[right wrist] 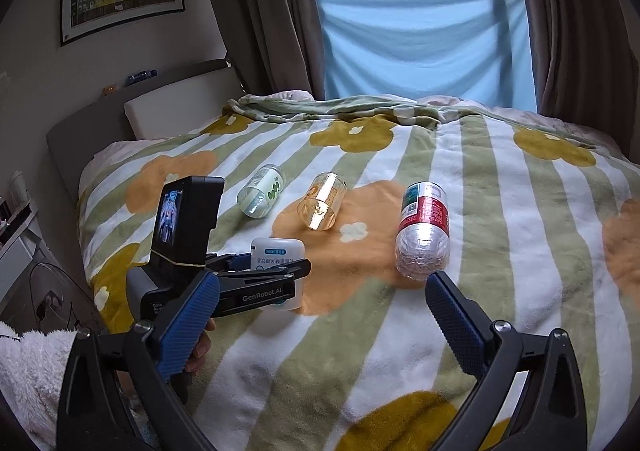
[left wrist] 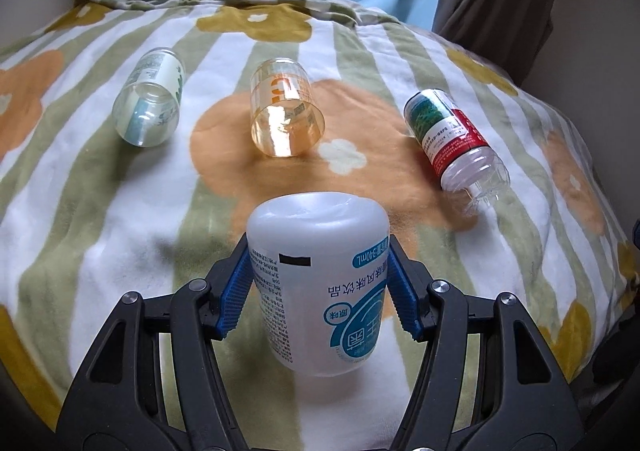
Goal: Flip cup upside down
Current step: 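Lift the white bottle with the left tool and rotate it over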
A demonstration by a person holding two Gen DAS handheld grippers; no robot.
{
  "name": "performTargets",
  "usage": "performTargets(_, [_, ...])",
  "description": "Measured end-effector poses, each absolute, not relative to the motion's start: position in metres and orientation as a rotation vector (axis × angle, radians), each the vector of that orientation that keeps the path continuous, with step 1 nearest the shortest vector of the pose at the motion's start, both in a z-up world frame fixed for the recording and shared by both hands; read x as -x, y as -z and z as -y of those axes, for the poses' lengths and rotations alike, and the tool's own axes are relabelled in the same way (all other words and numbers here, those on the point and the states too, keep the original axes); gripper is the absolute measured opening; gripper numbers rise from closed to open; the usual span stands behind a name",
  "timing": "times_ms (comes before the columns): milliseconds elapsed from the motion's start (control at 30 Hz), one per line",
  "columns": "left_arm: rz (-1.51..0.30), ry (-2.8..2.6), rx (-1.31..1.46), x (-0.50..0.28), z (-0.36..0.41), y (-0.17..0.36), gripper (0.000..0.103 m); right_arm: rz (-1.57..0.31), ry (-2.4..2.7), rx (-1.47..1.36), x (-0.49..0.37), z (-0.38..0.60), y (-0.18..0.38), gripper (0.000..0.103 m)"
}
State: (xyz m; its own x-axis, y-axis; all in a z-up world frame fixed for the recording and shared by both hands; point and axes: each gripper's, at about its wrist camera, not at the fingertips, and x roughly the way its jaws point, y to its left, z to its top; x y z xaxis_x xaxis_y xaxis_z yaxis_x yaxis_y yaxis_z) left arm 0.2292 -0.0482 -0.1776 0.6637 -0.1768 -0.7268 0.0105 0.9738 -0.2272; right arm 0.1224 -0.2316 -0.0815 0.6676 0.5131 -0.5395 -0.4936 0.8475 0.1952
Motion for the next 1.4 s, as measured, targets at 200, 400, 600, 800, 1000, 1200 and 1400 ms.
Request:
performTargets(200, [-0.926,0.137,0.141,-0.227,0.053,0.171,0.059,-0.618,-0.572,-0.039,-0.122,0.231,0.081,0.103])
performTargets(400, [-0.998,0.147,0.116,-0.227,0.054,0.17,0.059,-0.616,-0.57,-0.041,-0.123,0.231,0.081,0.103])
performTargets(600, [-1.061,0.157,0.094,-0.228,0.055,0.17,0.059,-0.615,-0.571,-0.041,-0.123,0.232,0.08,0.103])
performTargets(800, [-1.081,0.157,0.107,-0.228,0.052,0.168,0.058,-0.612,-0.573,-0.039,-0.123,0.231,0.079,0.103])
performTargets(1000, [-0.999,0.138,0.127,-0.231,0.046,0.164,0.058,-0.612,-0.573,-0.04,-0.124,0.231,0.077,0.103])
performTargets(1200, [-0.937,0.144,0.041,-0.223,0.058,0.172,0.059,-0.616,-0.575,-0.039,-0.124,0.231,0.077,0.103])
performTargets(1400, [-0.91,0.104,0.003,-0.218,0.061,0.168,0.1,-0.617,-0.582,-0.036,-0.123,0.229,0.079,0.103])
